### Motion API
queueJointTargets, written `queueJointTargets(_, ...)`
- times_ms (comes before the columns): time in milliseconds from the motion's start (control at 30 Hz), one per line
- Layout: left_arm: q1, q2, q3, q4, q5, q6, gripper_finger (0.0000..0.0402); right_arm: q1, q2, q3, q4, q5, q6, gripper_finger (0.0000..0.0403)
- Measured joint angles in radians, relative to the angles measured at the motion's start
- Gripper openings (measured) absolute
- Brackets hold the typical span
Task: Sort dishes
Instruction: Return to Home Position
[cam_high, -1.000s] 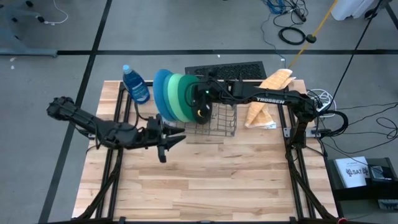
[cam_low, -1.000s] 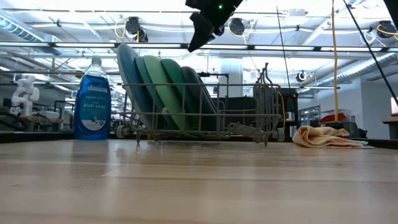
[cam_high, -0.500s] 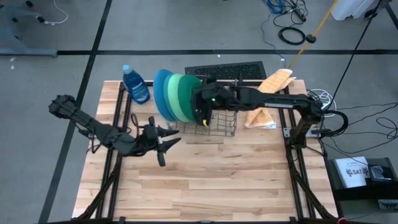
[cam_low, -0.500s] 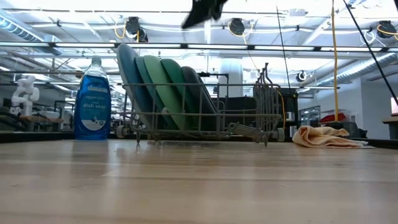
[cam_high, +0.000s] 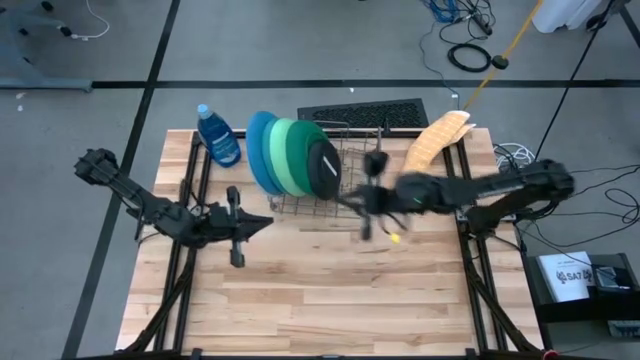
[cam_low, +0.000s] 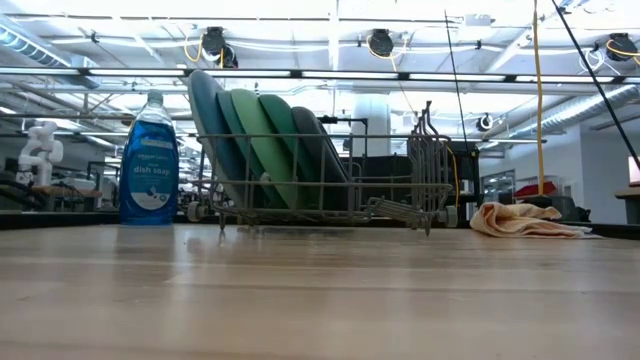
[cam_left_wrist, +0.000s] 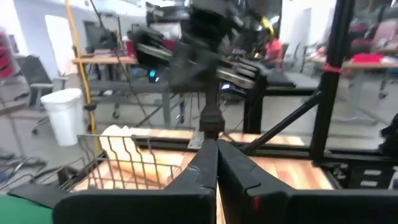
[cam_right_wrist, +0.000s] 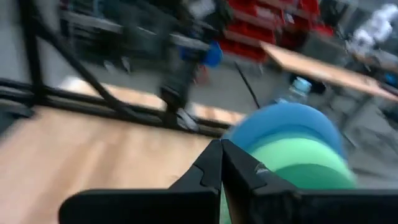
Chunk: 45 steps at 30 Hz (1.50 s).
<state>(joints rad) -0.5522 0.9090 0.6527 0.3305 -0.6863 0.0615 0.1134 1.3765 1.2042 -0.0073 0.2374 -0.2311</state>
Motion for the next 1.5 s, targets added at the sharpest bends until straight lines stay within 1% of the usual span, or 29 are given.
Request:
queueJointTargets(100, 0.000, -0.091, -0.106, 0.050, 0.010, 0.004, 0.0002, 0.055, -0.150, -0.250, 0.166, -0.010, 0.033, 0.0000)
queueJointTargets(233, 0.001, -0.183, -0.232, 0.101, 0.046, 0.031, 0.0001, 0.120, -0.334, -0.511, 0.312, 0.003, 0.083, 0.0000)
queueJointTargets(267, 0.001, -0.200, -0.257, 0.120, 0.054, 0.049, 0.0001, 0.134, -0.376, -0.564, 0.339, 0.011, 0.088, 0.0000)
queueJointTargets(367, 0.008, -0.239, -0.315, 0.149, 0.056, 0.085, 0.0001, 0.169, -0.507, -0.718, 0.390, 0.100, 0.095, 0.0000)
queueJointTargets(433, 0.028, -0.255, -0.342, 0.159, 0.059, 0.083, 0.0001, 0.179, -0.591, -0.814, 0.438, 0.137, 0.105, 0.0000)
queueJointTargets(533, 0.071, -0.261, -0.365, 0.169, 0.136, 0.076, 0.0001, 0.184, -0.715, -0.937, 0.532, 0.131, 0.116, 0.0000)
queueJointTargets(633, 0.132, -0.257, -0.383, 0.169, 0.222, 0.049, 0.0000, 0.182, -0.823, -1.032, 0.553, 0.136, 0.119, 0.0000)
queueJointTargets(767, 0.211, -0.256, -0.401, 0.149, 0.282, 0.022, 0.0000, 0.183, -0.932, -1.115, 0.557, 0.134, 0.126, 0.0000)
queueJointTargets(933, 0.294, -0.256, -0.401, 0.139, 0.391, -0.001, 0.0000, 0.183, -1.026, -1.187, 0.539, 0.134, 0.122, 0.0000)
queueJointTargets(1067, 0.330, -0.256, -0.401, 0.126, 0.404, -0.003, 0.0000, 0.182, -1.079, -1.190, 0.450, 0.156, 0.127, 0.0000)
queueJointTargets(1267, 0.337, -0.272, -0.405, 0.084, 0.399, -0.001, 0.0000, 0.182, -1.159, -1.190, 0.354, 0.154, 0.128, 0.0000)
queueJointTargets(1333, 0.337, -0.289, -0.441, 0.115, 0.398, -0.002, 0.0000, 0.182, -1.192, -1.190, 0.313, 0.154, 0.130, 0.0000)
queueJointTargets(1500, 0.337, -0.370, -0.600, 0.320, 0.396, -0.013, 0.0000, 0.182, -1.278, -1.190, 0.234, 0.153, 0.134, 0.0000)
